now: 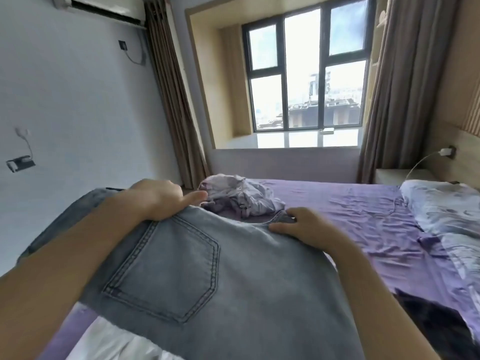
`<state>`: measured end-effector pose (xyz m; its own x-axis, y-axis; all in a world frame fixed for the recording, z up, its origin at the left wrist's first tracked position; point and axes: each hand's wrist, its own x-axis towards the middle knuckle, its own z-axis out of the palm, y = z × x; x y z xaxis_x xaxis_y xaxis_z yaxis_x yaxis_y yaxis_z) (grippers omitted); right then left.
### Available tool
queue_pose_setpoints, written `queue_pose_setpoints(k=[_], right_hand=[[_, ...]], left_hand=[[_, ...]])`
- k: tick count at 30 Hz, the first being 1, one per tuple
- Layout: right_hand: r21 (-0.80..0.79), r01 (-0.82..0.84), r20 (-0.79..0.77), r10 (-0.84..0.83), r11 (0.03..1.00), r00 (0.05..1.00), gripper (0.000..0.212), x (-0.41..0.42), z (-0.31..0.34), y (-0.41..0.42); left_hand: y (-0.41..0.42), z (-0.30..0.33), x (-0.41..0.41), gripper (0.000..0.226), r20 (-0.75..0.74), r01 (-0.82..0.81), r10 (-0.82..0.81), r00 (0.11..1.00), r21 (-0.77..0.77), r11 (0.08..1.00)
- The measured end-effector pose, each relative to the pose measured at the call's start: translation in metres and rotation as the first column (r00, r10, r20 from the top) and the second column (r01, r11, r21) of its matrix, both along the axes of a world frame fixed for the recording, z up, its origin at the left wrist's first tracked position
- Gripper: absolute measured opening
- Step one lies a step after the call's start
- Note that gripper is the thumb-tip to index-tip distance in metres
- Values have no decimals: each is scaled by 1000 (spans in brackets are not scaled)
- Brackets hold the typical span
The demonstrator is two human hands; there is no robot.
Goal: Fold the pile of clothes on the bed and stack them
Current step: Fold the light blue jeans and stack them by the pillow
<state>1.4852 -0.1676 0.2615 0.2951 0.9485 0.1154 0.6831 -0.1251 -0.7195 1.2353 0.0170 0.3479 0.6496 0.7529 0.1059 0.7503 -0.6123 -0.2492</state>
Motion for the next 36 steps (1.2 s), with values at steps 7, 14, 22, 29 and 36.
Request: queue_pose_setpoints(k=[7,14,22,29,36], right_hand=[[-401,-129,-102,95,907,990,29,-68,-243,46],[-550,-31,-108,-34,835,994,11,-107,-352,61],[-510,-142,-219,31,848,975,33,-107,-382,124],[-580,7,-220,-165,815,961,19,-85,-456,208],[-600,183,-157,-339,779,928,16,-76,-516,222]], left_hand=[[2,-268,-71,116,-196,-107,32,980,-383,917],[11,-398,-115,109,-247,-88,-30,969,-452,888],[128,-420,-122,96,-424,-226,-78,902,-618,753],[220,-490,-62,63,-472,-173,-63,879,-440,881],[131,-580,-8,54,-62,106,-176,982,-593,798]])
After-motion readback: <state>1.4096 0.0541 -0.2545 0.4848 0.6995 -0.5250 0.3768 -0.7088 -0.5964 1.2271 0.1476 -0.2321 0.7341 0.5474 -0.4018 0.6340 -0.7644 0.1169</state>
